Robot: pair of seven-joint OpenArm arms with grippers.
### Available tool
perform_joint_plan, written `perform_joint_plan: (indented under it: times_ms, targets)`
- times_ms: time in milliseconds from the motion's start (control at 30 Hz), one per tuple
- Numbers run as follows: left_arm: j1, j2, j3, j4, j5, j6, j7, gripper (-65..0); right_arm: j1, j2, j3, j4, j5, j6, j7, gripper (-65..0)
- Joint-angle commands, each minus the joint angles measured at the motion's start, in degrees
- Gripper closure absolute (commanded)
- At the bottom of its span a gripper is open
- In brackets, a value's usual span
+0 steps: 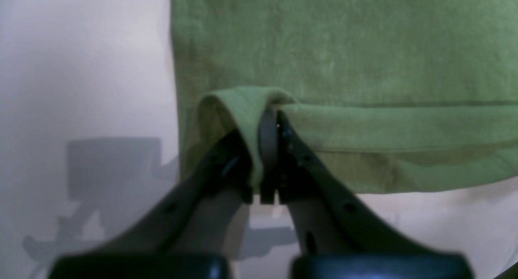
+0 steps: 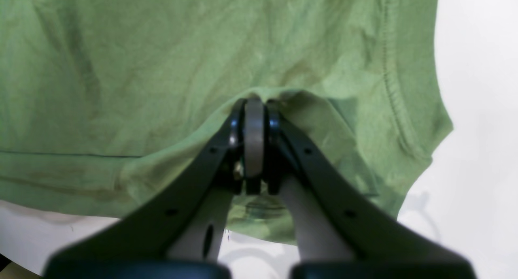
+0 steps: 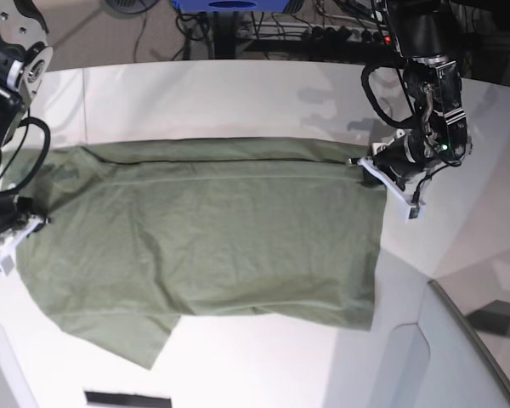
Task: Layout the t-shirt on the table in an organized manner, then fold the t-shirt properly
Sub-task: 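Pull the held collar edge back and lower it onto the table, then drag the shirt edge with both grippers to straighten it, then release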
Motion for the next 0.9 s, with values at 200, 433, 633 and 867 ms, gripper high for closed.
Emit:
perform_joint_plan:
  times_ms: [200, 433, 633, 867]
  targets:
    - [-2.2, -0.7, -0.7, 1.4, -0.6, -0.1, -0.9, -28.3, 2.1, 0.9, 1.3, 4.0, 1.0, 0.1, 0.9, -31.7]
    - [-2.6, -1.5, -7.5, 6.3, -5.4, -0.5, -0.9, -56.3, -3.5, -4.2, 16.0, 25.2, 2.2, 0.1, -5.4, -39.8]
    - [5.7, -5.4, -14.4, 10.6, -16.2, -0.6, -0.8, -56.3, -13.7, -14.7, 29.1, 37.2, 2.3, 0.4, -10.6, -40.5]
    - [14.1, -7.2, -13.7, 10.2, -18.3, -6.3, -1.0, -56.3, -14.7, -16.9, 33.4, 24.4, 2.8, 0.4, -2.8, -40.5]
